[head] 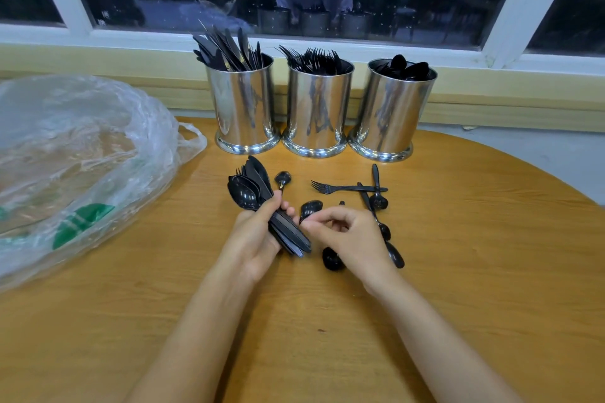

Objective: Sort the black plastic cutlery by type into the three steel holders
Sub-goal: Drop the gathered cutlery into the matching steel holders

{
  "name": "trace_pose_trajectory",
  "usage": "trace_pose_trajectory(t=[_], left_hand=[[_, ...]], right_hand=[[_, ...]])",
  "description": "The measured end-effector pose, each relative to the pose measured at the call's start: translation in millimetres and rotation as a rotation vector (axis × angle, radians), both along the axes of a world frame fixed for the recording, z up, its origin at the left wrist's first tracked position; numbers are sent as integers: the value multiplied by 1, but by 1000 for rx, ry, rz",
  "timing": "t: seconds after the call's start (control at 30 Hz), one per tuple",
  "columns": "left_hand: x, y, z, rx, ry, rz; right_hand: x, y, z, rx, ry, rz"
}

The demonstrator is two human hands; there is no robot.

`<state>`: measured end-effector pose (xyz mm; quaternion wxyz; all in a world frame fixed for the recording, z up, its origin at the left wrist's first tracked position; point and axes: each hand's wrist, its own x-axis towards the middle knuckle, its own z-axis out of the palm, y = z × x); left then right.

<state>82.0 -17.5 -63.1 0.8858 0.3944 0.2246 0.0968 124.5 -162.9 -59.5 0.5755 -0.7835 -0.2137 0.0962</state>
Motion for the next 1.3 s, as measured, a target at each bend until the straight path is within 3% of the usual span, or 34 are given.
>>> trace_pose_trajectory(t=[0.23,0.5,0.63,0.77,0.97,1.3], left_hand=[[0,3,0,-37,10,25],[0,3,-2,-22,24,9],[0,2,-2,-19,28,5],[1,1,-2,-22,35,1],[1,1,-2,-26,40,-14],[0,-2,-1,-11,34,-47]], right_hand=[[53,-51,-2,-263,-140,-388],[54,-38,-17,-668,-259,-385],[54,-37,-15,-684,-287,-392],[57,-41,-9,-544,-222,-350],[47,-44,8,-62,135,-190],[31,-33,15,444,346,-12]])
